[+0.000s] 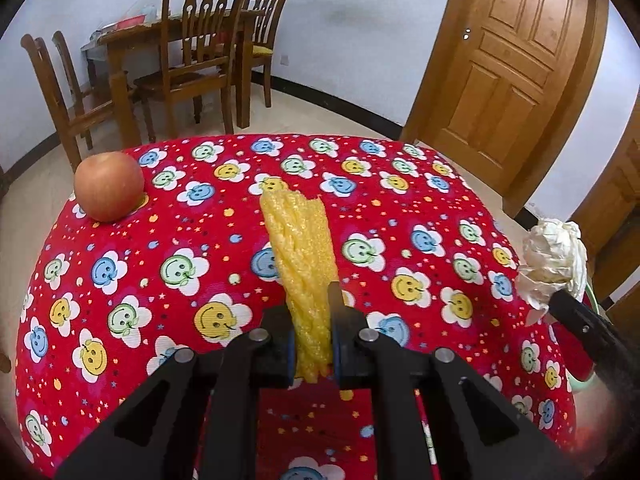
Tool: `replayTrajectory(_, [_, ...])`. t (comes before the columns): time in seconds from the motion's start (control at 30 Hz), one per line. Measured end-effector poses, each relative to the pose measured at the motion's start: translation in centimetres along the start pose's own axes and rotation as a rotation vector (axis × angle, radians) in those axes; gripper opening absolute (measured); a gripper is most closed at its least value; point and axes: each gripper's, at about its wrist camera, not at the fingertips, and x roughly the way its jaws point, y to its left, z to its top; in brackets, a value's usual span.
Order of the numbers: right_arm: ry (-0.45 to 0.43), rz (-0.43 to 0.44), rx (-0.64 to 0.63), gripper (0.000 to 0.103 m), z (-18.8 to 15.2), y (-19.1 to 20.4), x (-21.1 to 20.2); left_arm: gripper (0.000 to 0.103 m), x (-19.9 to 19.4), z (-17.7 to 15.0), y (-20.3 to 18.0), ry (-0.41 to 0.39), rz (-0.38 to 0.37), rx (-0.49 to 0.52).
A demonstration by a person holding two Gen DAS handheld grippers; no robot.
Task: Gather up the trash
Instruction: 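Carry the foam net and white tissue over the red bin with both tools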
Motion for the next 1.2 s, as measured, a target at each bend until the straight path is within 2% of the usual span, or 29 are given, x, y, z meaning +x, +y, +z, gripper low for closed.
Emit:
replayTrajectory(0.53, [-0.096,-0.088,0.101,0.021,-1.4,-5.6,-6.3,0.012,-3.5,0.1,-4.1,-0.036,-0.060,0.050])
replayTrajectory(0.87, [-0.139,-0.134,0.205,0.021,-2.8,-9.8,-9.8,0.012,-5.8,-0.4,-8.8,-0.056,-0.112,0.126])
replayTrajectory(1.03, [-0.148,-0.164,0.243,0.021,-3.4,-11.8,-10.8,0.012,-6.4,-0.6,-11.3,-0.056,-0.157,0.161])
replayTrajectory(1.2, [-0.145,-0.207,0.284,0.021,-4.2,-13.9,-11.3,0.012,-6.6,-1.3,-14.3,-0.035,-0.243,0.205])
